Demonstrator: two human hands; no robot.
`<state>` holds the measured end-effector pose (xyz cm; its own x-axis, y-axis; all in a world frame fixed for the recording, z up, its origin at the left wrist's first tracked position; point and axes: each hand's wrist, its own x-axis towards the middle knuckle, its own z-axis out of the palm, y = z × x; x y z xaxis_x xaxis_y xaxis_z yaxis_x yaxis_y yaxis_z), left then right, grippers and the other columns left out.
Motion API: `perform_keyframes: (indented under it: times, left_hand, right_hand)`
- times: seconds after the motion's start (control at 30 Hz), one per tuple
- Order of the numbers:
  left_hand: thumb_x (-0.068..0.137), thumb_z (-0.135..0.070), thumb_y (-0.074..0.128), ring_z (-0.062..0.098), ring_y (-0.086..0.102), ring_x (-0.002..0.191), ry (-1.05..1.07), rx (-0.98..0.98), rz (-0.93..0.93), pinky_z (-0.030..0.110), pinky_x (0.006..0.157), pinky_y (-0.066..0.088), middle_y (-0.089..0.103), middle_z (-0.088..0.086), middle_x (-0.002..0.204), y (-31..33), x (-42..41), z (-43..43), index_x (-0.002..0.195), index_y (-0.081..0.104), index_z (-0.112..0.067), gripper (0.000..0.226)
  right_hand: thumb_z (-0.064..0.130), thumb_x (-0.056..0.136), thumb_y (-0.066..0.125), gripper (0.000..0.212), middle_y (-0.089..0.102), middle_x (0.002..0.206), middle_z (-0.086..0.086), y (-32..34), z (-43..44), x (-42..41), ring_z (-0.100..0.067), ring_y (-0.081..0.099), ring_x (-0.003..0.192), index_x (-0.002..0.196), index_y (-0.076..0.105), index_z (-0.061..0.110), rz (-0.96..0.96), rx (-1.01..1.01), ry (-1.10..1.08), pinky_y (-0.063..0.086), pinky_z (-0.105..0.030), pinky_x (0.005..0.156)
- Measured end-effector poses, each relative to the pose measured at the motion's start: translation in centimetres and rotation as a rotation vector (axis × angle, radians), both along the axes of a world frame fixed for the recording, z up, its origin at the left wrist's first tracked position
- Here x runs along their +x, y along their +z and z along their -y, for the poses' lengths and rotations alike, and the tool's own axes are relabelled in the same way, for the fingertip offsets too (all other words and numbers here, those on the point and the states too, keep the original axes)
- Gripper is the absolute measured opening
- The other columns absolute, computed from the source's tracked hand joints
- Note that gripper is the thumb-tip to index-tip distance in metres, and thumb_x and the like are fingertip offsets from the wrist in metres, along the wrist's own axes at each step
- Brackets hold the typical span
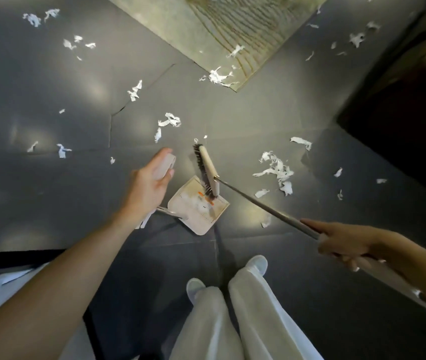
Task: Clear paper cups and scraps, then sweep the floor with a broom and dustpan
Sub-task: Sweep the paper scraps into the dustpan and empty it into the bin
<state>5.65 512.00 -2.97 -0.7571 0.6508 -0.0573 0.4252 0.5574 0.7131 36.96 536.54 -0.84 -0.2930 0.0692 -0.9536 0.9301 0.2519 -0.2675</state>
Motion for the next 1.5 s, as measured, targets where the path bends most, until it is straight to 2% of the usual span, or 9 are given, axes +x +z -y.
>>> perform_keyframes:
  times: [0.23, 0.43, 0.53, 0.73, 0.87, 0.93, 1.07, 1.23, 1.5]
  left_hand:
    - [0.094, -0.023, 0.058, 0.035, 0.056, 0.084, -0.108, 0.009, 0.029, 0.032, 0.080, 0.045, 0.066, 0.006, 0.096, -0.6, 3.2, -7.7, 0.119, 0.047, -0.045, 0.035]
    - [0.095, -0.026, 0.056, 0.025, 0.048, 0.073, -0.195, 0.004, 0.006, 0.017, 0.065, 0.036, 0.061, 0.004, 0.087, -1.1, 3.1, -14.5, 0.116, 0.049, -0.044, 0.028]
    - [0.092, -0.036, 0.054, 0.014, 0.045, 0.072, -0.233, -0.006, 0.003, 0.005, 0.063, 0.036, 0.061, -0.001, 0.090, -1.3, 1.7, -16.3, 0.113, 0.049, -0.048, 0.025]
    - [0.095, -0.028, 0.057, 0.023, 0.051, 0.078, -0.297, 0.012, -0.027, 0.017, 0.066, 0.034, 0.064, 0.005, 0.093, -1.6, -0.5, -18.3, 0.115, 0.047, -0.046, 0.029]
    - [0.094, -0.025, 0.058, 0.028, 0.051, 0.076, -0.383, 0.076, -0.039, 0.015, 0.066, 0.037, 0.063, 0.015, 0.089, -1.5, -1.5, -19.4, 0.114, 0.053, -0.037, 0.024]
    - [0.094, -0.026, 0.058, 0.029, 0.050, 0.074, -0.401, 0.080, -0.039, 0.016, 0.062, 0.035, 0.062, 0.013, 0.084, -1.4, -1.9, -19.8, 0.116, 0.055, -0.032, 0.024]
    - [0.094, -0.025, 0.057, 0.031, 0.057, 0.086, -0.428, 0.102, 0.009, 0.026, 0.075, 0.042, 0.064, 0.002, 0.095, -1.2, -2.9, -19.7, 0.123, 0.055, -0.027, 0.029]
    - [0.095, -0.023, 0.054, 0.045, 0.058, 0.076, -0.485, 0.066, 0.063, 0.049, 0.066, 0.056, 0.056, 0.005, 0.087, -0.8, -3.4, -19.0, 0.122, 0.053, -0.028, 0.027]
    - [0.097, -0.023, 0.051, 0.045, 0.055, 0.067, -0.579, 0.029, 0.021, 0.046, 0.061, 0.053, 0.051, 0.001, 0.074, -0.4, -4.1, -16.8, 0.116, 0.048, -0.038, 0.024]
  right_hand:
    - [0.005, 0.090, 0.050, 0.080, 0.061, 0.075, -0.014, 2.2, -8.0, 3.1, -0.010, 0.047, 0.037, 0.148, 0.013, 0.046, -0.028, 0.269, -0.075, 0.043, -0.023, 0.039]
    - [0.005, 0.082, 0.055, 0.092, 0.065, 0.079, -0.011, -0.3, -13.2, 5.3, -0.016, 0.058, 0.042, 0.152, 0.005, 0.039, 0.091, 0.440, -0.004, 0.048, -0.024, 0.041]
    - [0.000, 0.080, 0.051, 0.086, 0.062, 0.072, -0.013, -3.0, -13.8, 5.4, -0.020, 0.057, 0.042, 0.151, 0.014, 0.030, 0.128, 0.393, -0.041, 0.051, -0.030, 0.047]
    - [-0.007, 0.080, 0.049, 0.095, 0.046, 0.072, -0.005, -6.5, -9.1, 5.1, -0.017, 0.050, 0.047, 0.152, 0.005, 0.037, 0.155, 0.219, -0.226, 0.045, -0.028, 0.044]
    - [-0.003, 0.086, 0.048, 0.090, 0.057, 0.075, -0.012, -6.0, -4.8, 3.2, -0.009, 0.048, 0.039, 0.149, 0.007, 0.046, 0.137, 0.046, -0.430, 0.046, -0.023, 0.043]
    - [-0.002, 0.087, 0.050, 0.089, 0.059, 0.080, -0.011, -5.1, -2.5, 1.9, -0.008, 0.048, 0.041, 0.148, 0.009, 0.049, 0.134, -0.008, -0.463, 0.047, -0.022, 0.045]
    - [-0.001, 0.089, 0.054, 0.087, 0.061, 0.076, -0.007, -2.8, 1.6, 0.3, -0.007, 0.049, 0.042, 0.146, 0.014, 0.050, 0.118, -0.074, -0.502, 0.047, -0.022, 0.045]
    - [0.001, 0.090, 0.054, 0.083, 0.062, 0.057, -0.001, 1.2, 5.1, 1.4, -0.009, 0.048, 0.042, 0.145, 0.015, 0.049, 0.108, -0.065, -0.606, 0.046, -0.022, 0.044]
    - [0.002, 0.090, 0.053, 0.088, 0.063, 0.076, -0.009, 2.7, 7.6, 1.1, -0.008, 0.049, 0.037, 0.148, 0.006, 0.050, 0.184, 0.173, -0.683, 0.044, -0.022, 0.039]
